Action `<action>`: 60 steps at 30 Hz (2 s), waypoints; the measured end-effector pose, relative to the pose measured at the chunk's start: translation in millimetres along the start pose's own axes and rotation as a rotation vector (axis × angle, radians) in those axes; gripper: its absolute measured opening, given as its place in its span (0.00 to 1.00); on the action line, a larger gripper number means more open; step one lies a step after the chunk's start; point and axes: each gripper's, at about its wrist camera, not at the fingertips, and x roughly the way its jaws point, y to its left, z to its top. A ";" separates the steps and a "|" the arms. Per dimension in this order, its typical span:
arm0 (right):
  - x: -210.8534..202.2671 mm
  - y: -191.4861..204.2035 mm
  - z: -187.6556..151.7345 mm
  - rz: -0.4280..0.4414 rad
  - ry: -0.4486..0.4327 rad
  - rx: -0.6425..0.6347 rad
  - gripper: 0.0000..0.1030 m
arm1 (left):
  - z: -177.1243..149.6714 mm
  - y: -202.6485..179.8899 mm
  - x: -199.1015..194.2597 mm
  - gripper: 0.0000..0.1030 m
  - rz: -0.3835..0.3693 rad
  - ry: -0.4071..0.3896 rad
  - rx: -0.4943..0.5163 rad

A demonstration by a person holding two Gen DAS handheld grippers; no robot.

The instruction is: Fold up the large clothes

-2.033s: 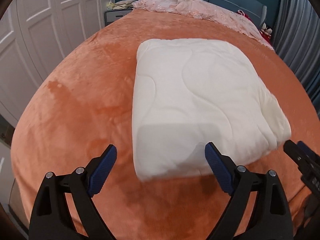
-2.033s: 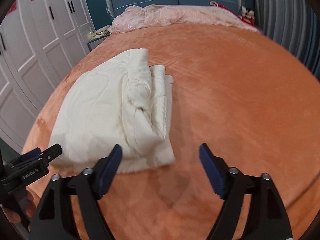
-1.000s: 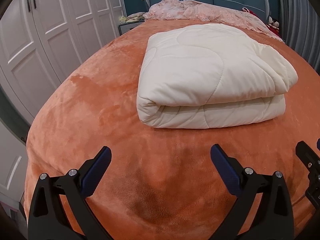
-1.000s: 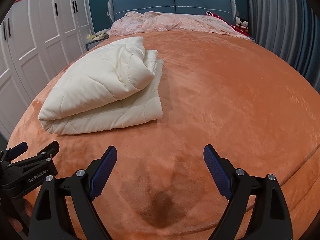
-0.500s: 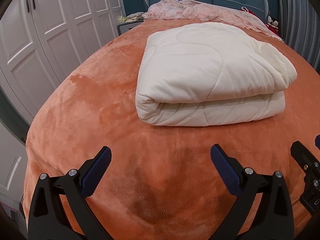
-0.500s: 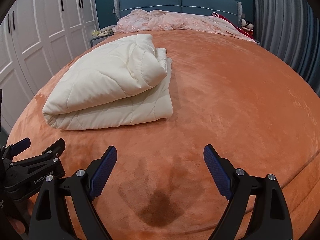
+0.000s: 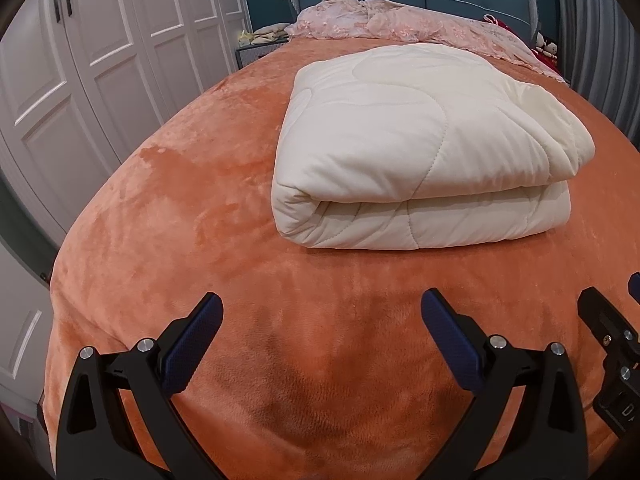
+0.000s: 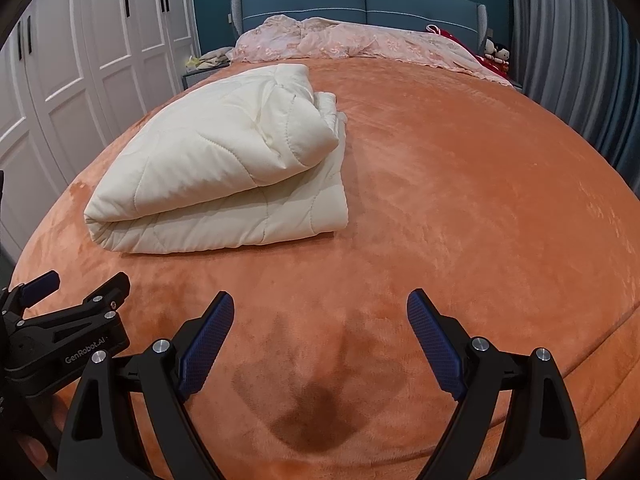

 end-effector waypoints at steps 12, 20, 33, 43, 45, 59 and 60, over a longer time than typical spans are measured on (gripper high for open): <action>1.2 1.0 -1.3 0.002 0.002 -0.020 0.84 | -1.8 -0.6 -2.8 0.94 0.002 -0.011 0.004; 1.5 2.6 -1.6 0.002 0.005 -0.029 0.84 | -1.5 -1.2 -3.8 0.94 0.002 -0.012 0.005; 2.1 4.3 -1.9 0.003 0.009 -0.034 0.84 | -0.5 -2.7 -6.0 0.94 0.000 -0.014 0.008; 2.9 9.4 -2.0 0.011 0.010 -0.040 0.84 | -0.7 -4.9 -9.9 0.94 -0.001 -0.033 0.006; 3.8 11.8 -1.7 0.013 0.011 -0.043 0.84 | -0.7 -6.0 -10.3 0.94 -0.005 -0.036 0.008; 3.9 15.6 -1.9 0.015 0.018 -0.034 0.84 | 0.1 -4.3 -6.8 0.94 0.004 -0.036 -0.008; 4.2 16.1 -1.8 0.013 0.019 -0.034 0.84 | 0.1 -4.1 -6.8 0.94 0.004 -0.036 -0.008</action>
